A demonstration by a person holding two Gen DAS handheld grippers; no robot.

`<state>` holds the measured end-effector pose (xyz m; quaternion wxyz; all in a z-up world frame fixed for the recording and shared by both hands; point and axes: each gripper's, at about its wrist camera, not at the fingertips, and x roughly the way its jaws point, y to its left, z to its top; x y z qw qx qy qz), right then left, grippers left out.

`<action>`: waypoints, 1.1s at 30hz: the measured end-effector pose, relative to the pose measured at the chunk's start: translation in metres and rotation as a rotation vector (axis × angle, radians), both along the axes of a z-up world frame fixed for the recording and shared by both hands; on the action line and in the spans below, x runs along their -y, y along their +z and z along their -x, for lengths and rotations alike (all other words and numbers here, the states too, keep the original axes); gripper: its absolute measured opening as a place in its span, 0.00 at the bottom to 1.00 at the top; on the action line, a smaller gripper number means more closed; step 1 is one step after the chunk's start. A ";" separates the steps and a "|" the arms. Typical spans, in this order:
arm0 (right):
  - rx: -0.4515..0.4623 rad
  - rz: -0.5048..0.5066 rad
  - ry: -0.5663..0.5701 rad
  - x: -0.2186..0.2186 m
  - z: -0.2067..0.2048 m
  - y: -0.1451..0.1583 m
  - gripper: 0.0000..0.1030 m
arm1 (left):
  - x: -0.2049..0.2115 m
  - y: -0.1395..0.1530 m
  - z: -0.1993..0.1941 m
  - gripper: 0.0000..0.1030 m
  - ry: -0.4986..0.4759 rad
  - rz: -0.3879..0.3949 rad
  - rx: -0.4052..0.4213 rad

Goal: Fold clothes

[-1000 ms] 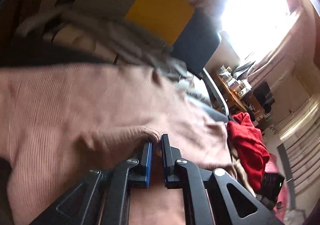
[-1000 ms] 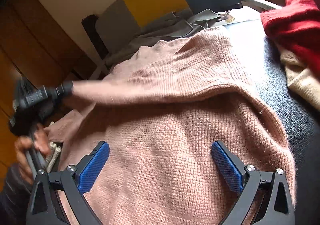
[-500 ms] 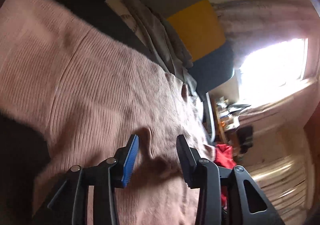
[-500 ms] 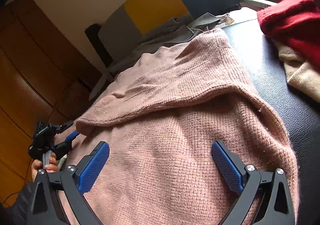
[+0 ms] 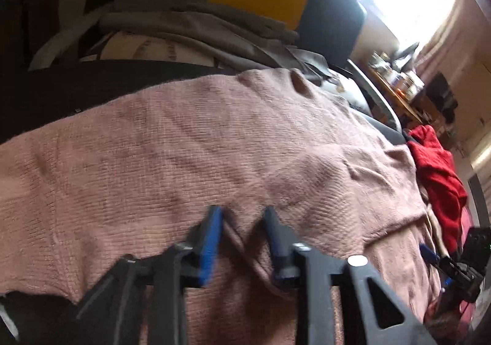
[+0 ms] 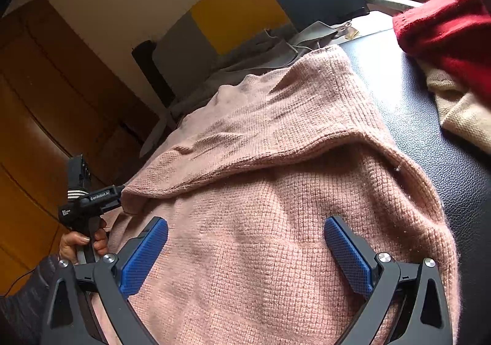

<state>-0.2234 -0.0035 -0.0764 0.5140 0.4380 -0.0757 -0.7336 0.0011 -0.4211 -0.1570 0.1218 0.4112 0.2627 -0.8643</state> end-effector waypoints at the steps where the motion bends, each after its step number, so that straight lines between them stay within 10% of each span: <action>1: -0.003 -0.005 -0.001 0.001 0.000 0.000 1.00 | 0.006 0.000 -0.004 0.08 0.023 -0.040 -0.016; 4: -0.022 -0.033 0.000 0.005 -0.003 0.003 1.00 | 0.022 0.003 -0.013 0.05 0.079 -0.124 -0.063; 14: -0.056 -0.086 0.032 0.048 0.006 0.017 1.00 | 0.036 0.060 -0.004 0.01 0.083 -0.031 -0.189; 21: -0.017 -0.076 -0.011 0.054 0.026 0.003 1.00 | 0.062 0.052 -0.003 0.02 0.152 -0.067 -0.121; 23: 0.017 -0.011 -0.017 0.046 0.030 0.000 1.00 | 0.069 0.036 -0.012 0.20 0.175 -0.143 -0.117; 33: 0.278 0.288 -0.222 0.017 0.065 -0.003 1.00 | 0.040 -0.007 -0.016 0.41 0.063 -0.336 -0.086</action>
